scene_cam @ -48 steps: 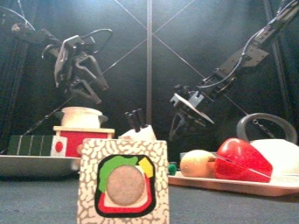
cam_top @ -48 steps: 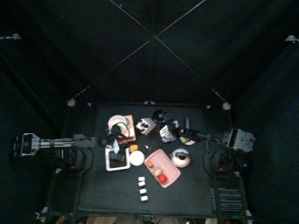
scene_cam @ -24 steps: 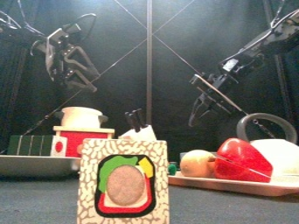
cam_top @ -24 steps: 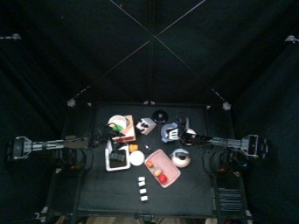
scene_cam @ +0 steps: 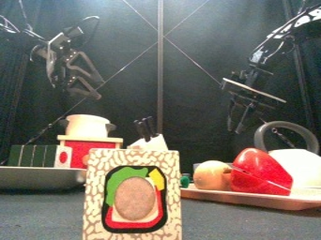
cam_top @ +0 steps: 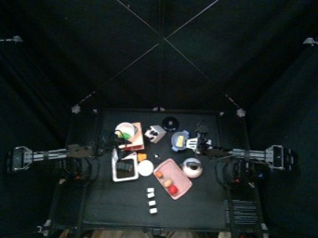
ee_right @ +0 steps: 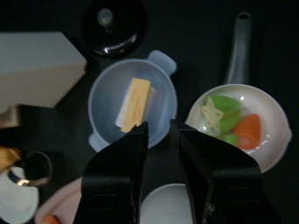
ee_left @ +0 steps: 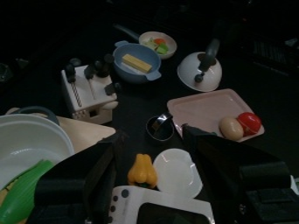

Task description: Grab starfruit top

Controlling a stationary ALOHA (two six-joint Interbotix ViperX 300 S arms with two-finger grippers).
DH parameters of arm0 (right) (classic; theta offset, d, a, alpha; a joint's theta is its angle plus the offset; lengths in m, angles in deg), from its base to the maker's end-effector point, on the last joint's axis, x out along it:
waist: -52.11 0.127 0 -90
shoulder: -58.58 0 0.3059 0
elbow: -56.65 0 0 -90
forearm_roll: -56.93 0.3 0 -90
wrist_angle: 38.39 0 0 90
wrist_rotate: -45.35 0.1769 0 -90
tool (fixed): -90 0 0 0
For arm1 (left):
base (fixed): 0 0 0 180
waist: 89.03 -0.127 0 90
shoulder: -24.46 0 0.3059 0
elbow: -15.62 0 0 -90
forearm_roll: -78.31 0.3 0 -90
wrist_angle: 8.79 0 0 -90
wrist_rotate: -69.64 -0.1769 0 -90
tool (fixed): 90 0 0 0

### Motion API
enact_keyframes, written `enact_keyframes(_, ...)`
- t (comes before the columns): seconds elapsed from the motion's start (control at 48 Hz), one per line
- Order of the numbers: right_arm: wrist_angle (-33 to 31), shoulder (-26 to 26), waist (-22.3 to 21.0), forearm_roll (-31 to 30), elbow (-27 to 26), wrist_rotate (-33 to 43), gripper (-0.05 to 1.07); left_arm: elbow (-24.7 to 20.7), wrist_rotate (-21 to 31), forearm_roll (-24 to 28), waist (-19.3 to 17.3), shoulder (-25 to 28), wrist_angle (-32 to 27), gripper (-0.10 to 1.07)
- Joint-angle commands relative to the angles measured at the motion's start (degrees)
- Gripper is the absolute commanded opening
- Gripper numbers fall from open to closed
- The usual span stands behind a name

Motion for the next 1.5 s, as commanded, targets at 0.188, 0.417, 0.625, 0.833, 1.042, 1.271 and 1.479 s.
enact_keyframes(0.188,2.5,-1.1,-8.0,3.8,4.0,-13.4,0.74,-0.2,0.3,0.0,-0.3,-0.1,0.4,0.91)
enact_keyframes(0.417,11.8,-0.7,-14.2,1.8,8.6,-13.4,0.92,0.3,0.4,-0.5,-1.1,-0.1,0.4,0.91)
enact_keyframes(0.625,18.2,1.2,-17.5,1.5,11.3,-13.4,0.96,1.1,0.4,-2.1,-1.8,-0.1,1.0,0.91)
enact_keyframes(0.833,19.1,4.4,-18.4,0.9,11.3,-13.4,0.96,1.4,0.4,-2.5,-2.2,-0.1,1.7,0.91)
enact_keyframes(1.042,19.6,7.3,-18.7,0.1,10.5,-13.4,0.95,1.5,0.3,-2.5,-2.2,-0.1,1.7,0.91)
enact_keyframes(1.271,20.0,8.7,-19.2,0.0,10.5,-13.4,0.94,1.5,0.3,-2.5,-2.3,-0.1,1.7,0.90)
enact_keyframes(1.479,20.2,9.1,-19.2,0.1,10.5,-13.4,0.94,1.5,0.3,-2.5,-2.2,-0.1,1.7,0.91)
